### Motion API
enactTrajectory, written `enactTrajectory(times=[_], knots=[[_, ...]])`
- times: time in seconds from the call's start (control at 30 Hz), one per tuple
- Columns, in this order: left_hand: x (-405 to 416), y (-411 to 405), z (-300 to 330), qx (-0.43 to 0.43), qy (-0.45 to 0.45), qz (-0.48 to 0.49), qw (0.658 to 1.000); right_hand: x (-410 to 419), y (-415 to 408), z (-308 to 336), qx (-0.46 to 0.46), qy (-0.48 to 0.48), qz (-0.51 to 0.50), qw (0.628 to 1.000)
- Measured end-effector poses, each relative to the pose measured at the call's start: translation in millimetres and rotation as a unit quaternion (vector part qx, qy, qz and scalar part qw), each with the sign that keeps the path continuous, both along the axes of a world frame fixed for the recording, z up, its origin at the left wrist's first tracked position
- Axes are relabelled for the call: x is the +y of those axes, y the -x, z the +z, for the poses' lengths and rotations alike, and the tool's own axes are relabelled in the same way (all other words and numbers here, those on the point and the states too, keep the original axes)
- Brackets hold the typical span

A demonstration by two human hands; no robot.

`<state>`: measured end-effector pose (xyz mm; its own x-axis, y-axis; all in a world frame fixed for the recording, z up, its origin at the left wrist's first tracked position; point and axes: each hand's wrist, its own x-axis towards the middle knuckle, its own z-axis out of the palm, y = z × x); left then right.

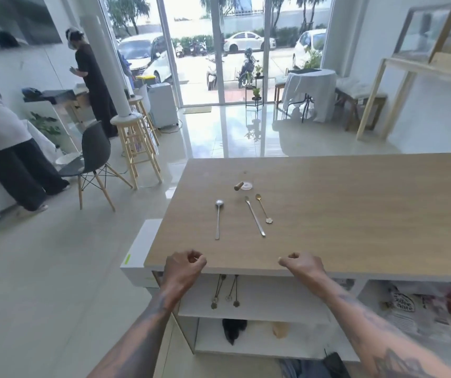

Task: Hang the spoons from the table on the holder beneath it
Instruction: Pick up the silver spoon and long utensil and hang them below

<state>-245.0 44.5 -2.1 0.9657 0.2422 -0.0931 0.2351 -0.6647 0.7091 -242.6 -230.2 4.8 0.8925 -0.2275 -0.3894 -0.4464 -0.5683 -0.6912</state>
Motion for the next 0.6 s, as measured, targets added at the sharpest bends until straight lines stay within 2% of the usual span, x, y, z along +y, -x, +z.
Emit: enactTrajectory(times=[0.17,0.3,0.4,0.6], knots=[[-19,-43,61,-0.053,0.004,-0.011,0.999,-8,-38,54,-0.074,-0.02,-0.023,0.997],[-28,-81,73,-0.071,0.02,-0.013,0.997,4,-74,71,-0.107,-0.027,-0.019,0.994],[-31,-109,61,-0.051,0.01,-0.011,0.999,16,-104,64,-0.1,-0.014,-0.013,0.995],[-33,-165,9,0.051,-0.034,-0.007,0.998,47,-164,15,-0.035,0.049,-0.008,0.998]])
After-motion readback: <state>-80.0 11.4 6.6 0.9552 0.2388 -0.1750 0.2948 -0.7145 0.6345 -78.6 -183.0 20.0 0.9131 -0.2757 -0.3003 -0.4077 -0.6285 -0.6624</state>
